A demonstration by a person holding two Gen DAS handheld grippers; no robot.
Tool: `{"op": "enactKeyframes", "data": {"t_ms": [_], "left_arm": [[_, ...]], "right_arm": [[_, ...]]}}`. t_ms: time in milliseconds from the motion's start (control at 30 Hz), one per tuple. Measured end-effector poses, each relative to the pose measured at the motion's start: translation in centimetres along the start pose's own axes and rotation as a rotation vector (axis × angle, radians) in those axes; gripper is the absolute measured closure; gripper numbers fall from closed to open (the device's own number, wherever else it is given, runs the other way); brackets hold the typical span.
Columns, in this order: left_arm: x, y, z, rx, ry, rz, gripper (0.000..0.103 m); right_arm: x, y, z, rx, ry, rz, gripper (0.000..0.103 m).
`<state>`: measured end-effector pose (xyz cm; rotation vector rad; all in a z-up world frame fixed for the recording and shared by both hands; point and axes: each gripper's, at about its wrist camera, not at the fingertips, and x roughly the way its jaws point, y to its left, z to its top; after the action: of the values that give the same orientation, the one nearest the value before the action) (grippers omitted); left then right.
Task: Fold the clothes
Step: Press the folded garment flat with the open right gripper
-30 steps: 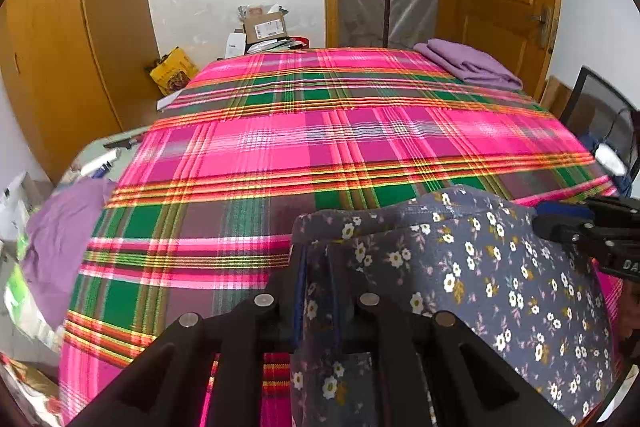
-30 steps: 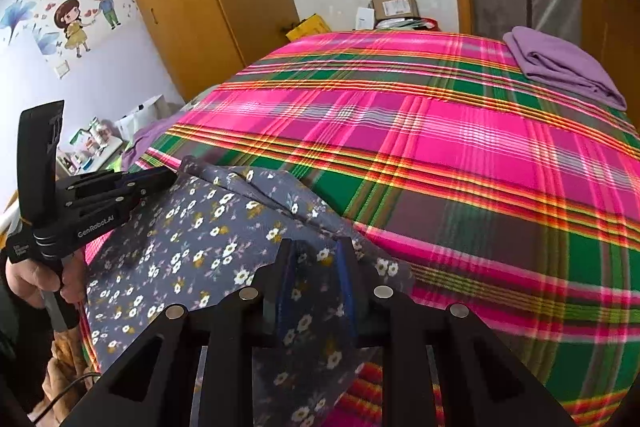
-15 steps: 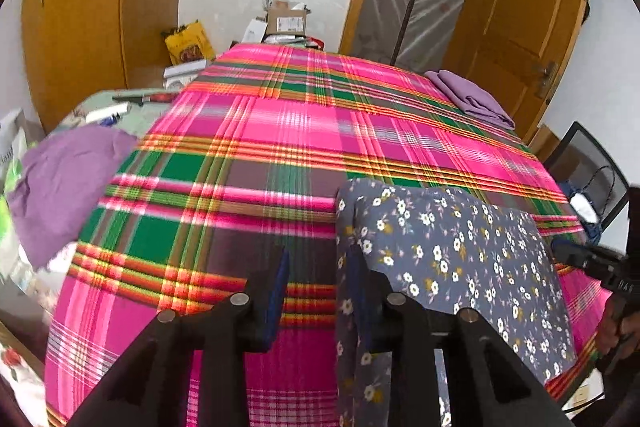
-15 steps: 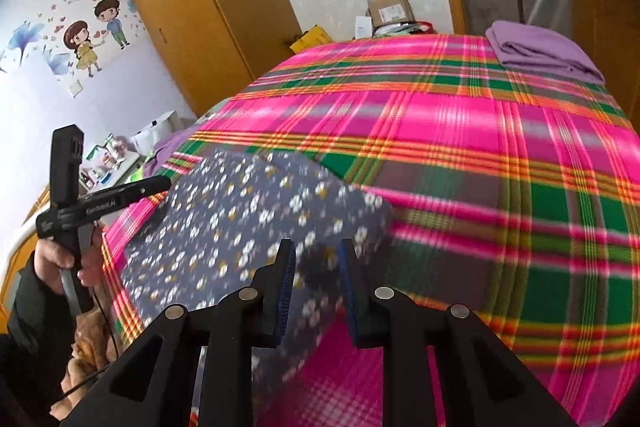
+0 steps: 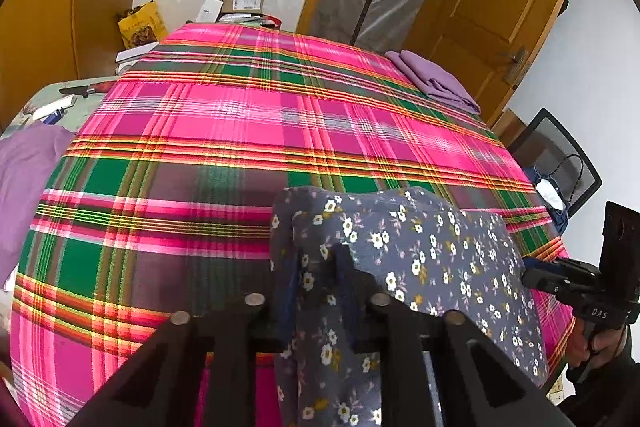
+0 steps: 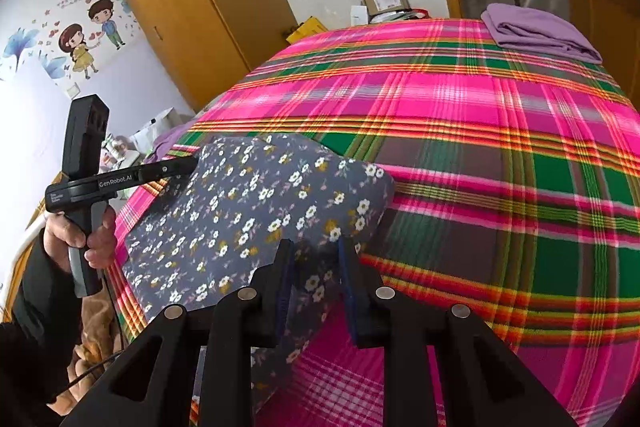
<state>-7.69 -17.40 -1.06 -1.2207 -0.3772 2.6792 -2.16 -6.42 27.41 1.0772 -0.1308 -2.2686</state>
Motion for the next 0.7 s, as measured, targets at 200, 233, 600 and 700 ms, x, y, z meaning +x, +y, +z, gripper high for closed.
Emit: {"op": "enactKeyframes", "data": {"t_ms": [200, 233, 600, 700], "left_arm": [[-1.0, 1.3, -0.7, -0.069, -0.047, -0.022, 0.093], [-1.0, 1.5, -0.9, -0.079, -0.051, -0.024, 0.093], [-1.5, 0.9, -2.0, -0.073, -0.098, 0.021, 0.093], [-0.5, 1.2, -2.0, -0.072, -0.086, 0.023, 0.093]], "right_arm": [[-0.3, 0.1, 0.1, -0.003, -0.013, 0.002, 0.079], [-0.4, 0.0, 0.1, -0.003, -0.015, 0.004, 0.079], [-1.1, 1.0, -0.8, -0.046, -0.021, 0.018, 0.079], [-0.5, 0.9, -1.5, -0.039, 0.001, 0.022, 0.079]]}}
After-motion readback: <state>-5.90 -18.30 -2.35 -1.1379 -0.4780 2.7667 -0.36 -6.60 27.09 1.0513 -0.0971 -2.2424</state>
